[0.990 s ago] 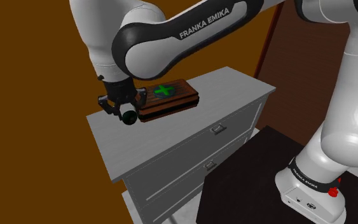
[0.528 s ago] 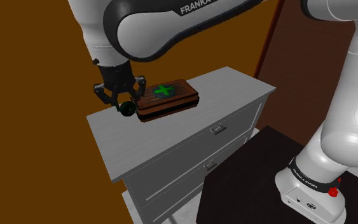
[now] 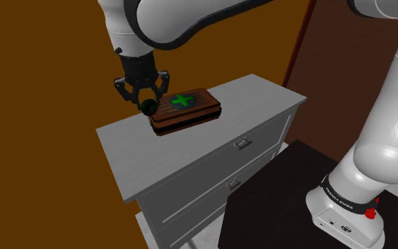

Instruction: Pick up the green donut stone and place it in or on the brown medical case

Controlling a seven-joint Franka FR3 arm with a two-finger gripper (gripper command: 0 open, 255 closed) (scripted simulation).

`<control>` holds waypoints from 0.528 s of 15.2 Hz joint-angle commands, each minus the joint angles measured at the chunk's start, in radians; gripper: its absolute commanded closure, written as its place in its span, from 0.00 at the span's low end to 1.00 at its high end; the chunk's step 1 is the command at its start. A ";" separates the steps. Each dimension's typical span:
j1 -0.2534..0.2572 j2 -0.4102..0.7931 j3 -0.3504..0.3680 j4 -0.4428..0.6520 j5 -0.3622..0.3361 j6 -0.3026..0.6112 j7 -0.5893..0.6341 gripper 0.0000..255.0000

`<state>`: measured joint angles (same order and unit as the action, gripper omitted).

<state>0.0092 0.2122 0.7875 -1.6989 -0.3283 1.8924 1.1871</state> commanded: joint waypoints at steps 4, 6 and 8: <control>-0.085 -0.033 -0.033 -0.019 0.035 0.021 -0.124 1.00; -0.118 -0.042 -0.048 -0.025 0.048 0.030 -0.174 1.00; -0.147 -0.047 -0.065 -0.027 0.057 0.037 -0.222 1.00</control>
<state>-0.1235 0.1678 0.7305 -1.7267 -0.2765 1.9277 0.9909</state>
